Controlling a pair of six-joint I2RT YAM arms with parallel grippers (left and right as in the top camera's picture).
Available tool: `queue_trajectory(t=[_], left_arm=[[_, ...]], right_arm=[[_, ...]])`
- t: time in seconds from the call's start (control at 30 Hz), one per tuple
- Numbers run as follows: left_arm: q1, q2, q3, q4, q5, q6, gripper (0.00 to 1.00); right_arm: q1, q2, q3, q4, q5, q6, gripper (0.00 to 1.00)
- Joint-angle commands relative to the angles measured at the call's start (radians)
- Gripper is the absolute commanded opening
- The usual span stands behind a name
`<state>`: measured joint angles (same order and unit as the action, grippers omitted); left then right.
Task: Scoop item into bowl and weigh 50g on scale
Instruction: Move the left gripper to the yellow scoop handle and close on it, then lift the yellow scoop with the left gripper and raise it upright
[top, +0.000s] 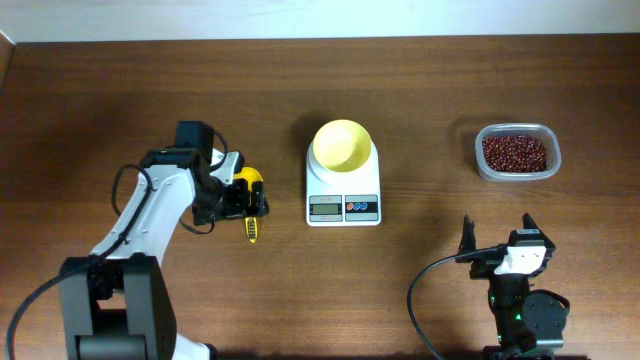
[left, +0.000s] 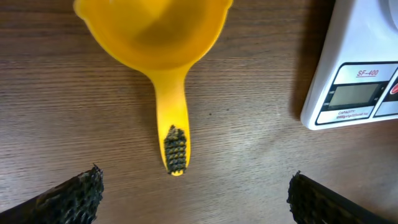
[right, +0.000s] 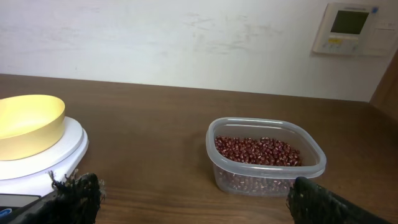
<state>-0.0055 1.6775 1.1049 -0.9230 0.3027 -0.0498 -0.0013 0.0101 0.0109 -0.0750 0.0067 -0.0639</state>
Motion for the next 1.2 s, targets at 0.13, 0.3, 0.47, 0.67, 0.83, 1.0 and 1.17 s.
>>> queue_trajectory(t=[0.13,0.3,0.47,0.67,0.83,1.0,1.17], left_arm=[[-0.064,0.01,-0.06,0.109,-0.174,-0.114,0.99],[-0.064,0.01,-0.191,0.267,-0.141,-0.114,0.96],[-0.067,0.032,-0.195,0.366,-0.124,-0.168,0.85],[-0.1,0.166,-0.195,0.4,-0.124,-0.198,0.59],[-0.099,0.166,-0.195,0.399,-0.124,-0.198,0.41],[-0.099,0.166,-0.195,0.345,-0.124,-0.198,0.54],[-0.099,0.166,-0.195,0.323,-0.124,-0.197,0.49]], right_arm=[[-0.005,-0.006,-0.005,-0.007,-0.002,-0.003,0.99],[-0.005,-0.006,-0.005,-0.007,-0.002,-0.003,0.99],[-0.005,-0.006,-0.005,-0.007,-0.002,-0.004,0.99],[-0.005,-0.006,-0.005,-0.007,-0.002,-0.003,0.99],[-0.005,-0.006,-0.005,-0.007,-0.002,-0.004,0.99],[-0.006,-0.006,-0.005,-0.007,-0.002,-0.003,0.99],[-0.005,-0.006,-0.005,-0.007,-0.002,-0.003,0.99]])
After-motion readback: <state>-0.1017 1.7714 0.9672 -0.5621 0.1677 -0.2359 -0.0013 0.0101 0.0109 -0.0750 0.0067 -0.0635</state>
